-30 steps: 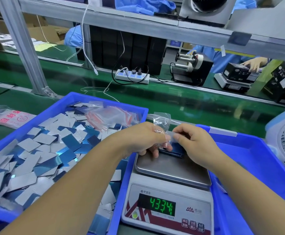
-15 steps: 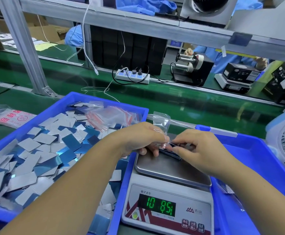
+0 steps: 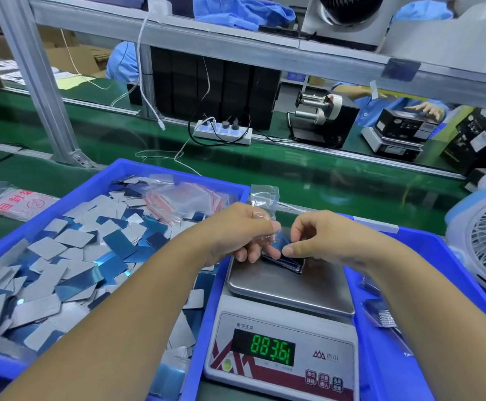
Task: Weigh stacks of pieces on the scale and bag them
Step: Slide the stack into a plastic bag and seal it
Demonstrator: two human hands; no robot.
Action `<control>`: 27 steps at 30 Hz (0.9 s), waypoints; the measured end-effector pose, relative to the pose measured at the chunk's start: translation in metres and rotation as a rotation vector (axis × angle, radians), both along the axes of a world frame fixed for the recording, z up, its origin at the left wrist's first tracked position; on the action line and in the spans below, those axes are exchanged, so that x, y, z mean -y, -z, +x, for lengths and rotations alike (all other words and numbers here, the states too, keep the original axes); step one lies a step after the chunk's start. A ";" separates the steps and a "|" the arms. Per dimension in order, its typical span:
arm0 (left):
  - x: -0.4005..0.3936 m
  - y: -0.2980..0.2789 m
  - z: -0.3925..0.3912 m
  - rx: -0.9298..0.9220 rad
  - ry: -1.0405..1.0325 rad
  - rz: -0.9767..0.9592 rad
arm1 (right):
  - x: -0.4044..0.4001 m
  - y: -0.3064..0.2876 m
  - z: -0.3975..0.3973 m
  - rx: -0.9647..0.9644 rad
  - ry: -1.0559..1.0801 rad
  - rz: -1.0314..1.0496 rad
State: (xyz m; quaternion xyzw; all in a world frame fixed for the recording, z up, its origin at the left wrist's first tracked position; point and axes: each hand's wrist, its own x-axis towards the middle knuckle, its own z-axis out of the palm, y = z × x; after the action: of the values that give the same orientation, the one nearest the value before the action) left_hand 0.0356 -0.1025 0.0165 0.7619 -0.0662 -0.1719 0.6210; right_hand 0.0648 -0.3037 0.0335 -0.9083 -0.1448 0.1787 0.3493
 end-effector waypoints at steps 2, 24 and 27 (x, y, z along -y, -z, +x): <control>0.001 0.001 0.001 0.035 -0.023 0.019 | -0.001 -0.001 0.002 -0.017 0.005 -0.006; -0.015 0.006 0.009 -0.103 -0.184 -0.356 | -0.019 -0.012 -0.029 0.096 -0.054 -0.249; -0.015 0.005 0.009 -0.105 -0.197 -0.389 | -0.017 -0.005 -0.039 0.279 -0.094 -0.278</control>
State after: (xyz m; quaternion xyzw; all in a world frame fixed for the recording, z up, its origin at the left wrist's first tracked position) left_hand 0.0448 -0.0873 0.0110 0.6204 0.0091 -0.1339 0.7727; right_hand 0.0255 -0.2868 0.0389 -0.9560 -0.2079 0.0857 0.1886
